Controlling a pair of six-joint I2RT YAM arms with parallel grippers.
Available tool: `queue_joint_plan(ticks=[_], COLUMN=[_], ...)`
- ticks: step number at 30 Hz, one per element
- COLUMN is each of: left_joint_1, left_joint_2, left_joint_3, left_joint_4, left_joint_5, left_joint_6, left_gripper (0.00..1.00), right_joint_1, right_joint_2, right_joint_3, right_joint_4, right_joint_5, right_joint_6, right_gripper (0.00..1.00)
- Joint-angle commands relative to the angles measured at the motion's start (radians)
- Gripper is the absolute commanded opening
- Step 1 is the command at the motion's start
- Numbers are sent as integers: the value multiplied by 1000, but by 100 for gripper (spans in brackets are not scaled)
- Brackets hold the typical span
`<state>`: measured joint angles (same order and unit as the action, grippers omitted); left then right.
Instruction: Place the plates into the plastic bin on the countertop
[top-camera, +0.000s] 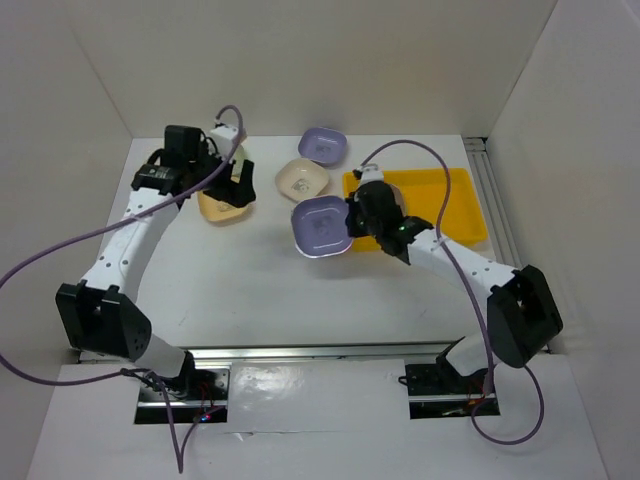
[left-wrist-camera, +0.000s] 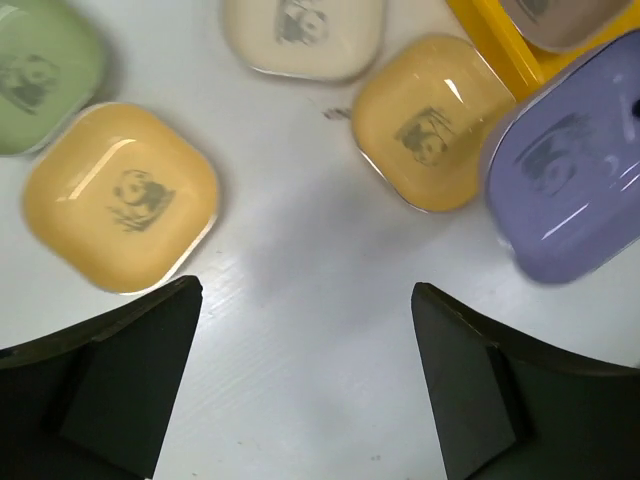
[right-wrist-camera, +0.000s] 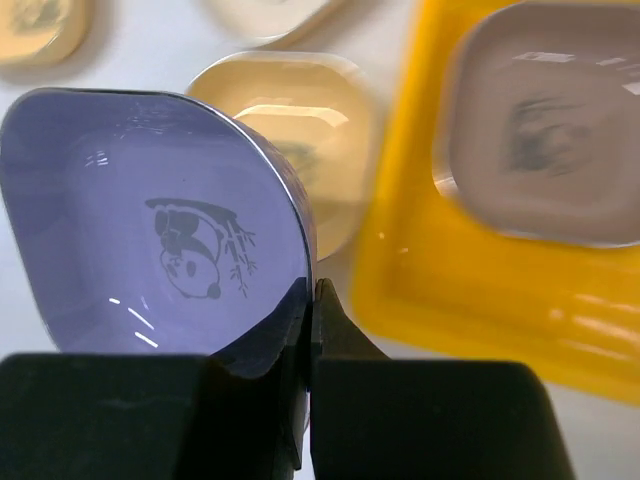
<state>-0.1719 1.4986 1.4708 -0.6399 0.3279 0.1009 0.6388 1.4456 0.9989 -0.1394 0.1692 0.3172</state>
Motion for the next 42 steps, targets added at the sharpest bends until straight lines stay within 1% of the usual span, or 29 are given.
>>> queue_joint_plan(ticks=[1,2,3,5,9,11,12,14,15,17,20,21,22,23,24,27,28,32,34,38,42], left_joint_1=[44,55,77,107,161,178,178,207,207,239,264,278,278,288,288,299,299,308,308,308,308], left_joint_2=[-38,-38,-26,3,49,67,77,107,117,144,172,172,184,184,196,218,218,239,249,304,370], left_joint_3=[34,23,23,13,-23,-36,-46,-56,-66,-66,-76,-76,-86,-86,-86,-86,-96,-107,-116,-116,-116], left_joint_4=[0,11,11,23,81,123,135,167,178,189,213,223,223,233,233,243,252,263,284,302,336], left_joint_5=[4,-16,-27,-47,-98,-116,-116,-127,-127,-118,-109,-95,-95,-95,-95,-76,-76,-58,-58,-49,-104], left_joint_6=[-15,-15,-24,-33,-59,-69,-69,-59,-49,-37,-27,-27,-27,-17,-17,-17,-17,-7,-7,-7,-20], left_gripper=[99,99,99,99,99,99,99,99,99,99,99,99,99,99,99,99,99,99,99,98,95], right_joint_1=[-135,-172,-236,-301,-457,-484,-484,-493,-493,-505,-515,-515,-515,-515,-515,-504,-504,-461,-439,-378,-320], right_joint_2=[-33,-19,16,57,185,222,242,311,331,358,371,371,371,371,371,337,326,236,199,108,39], right_joint_3=[82,110,125,165,211,222,253,293,308,331,331,322,322,322,322,322,322,331,308,222,179], right_joint_4=[-49,-60,-71,-86,-71,-28,-28,-28,-37,-28,17,26,46,46,60,69,69,69,69,79,80], right_joint_5=[-72,-88,-97,-167,-243,-279,-280,-260,-214,-198,-238,-247,-258,-267,-267,-255,-255,-234,-191,-178,-160], right_joint_6=[-91,-118,-166,-232,-244,-244,-244,-283,-294,-303,-294,-294,-294,-285,-285,-274,-274,-265,-265,-274,-274], right_gripper=[0,0,0,0,0,0,0,0,0,0,4,17,35,50,55,92,100,100,100,100,100])
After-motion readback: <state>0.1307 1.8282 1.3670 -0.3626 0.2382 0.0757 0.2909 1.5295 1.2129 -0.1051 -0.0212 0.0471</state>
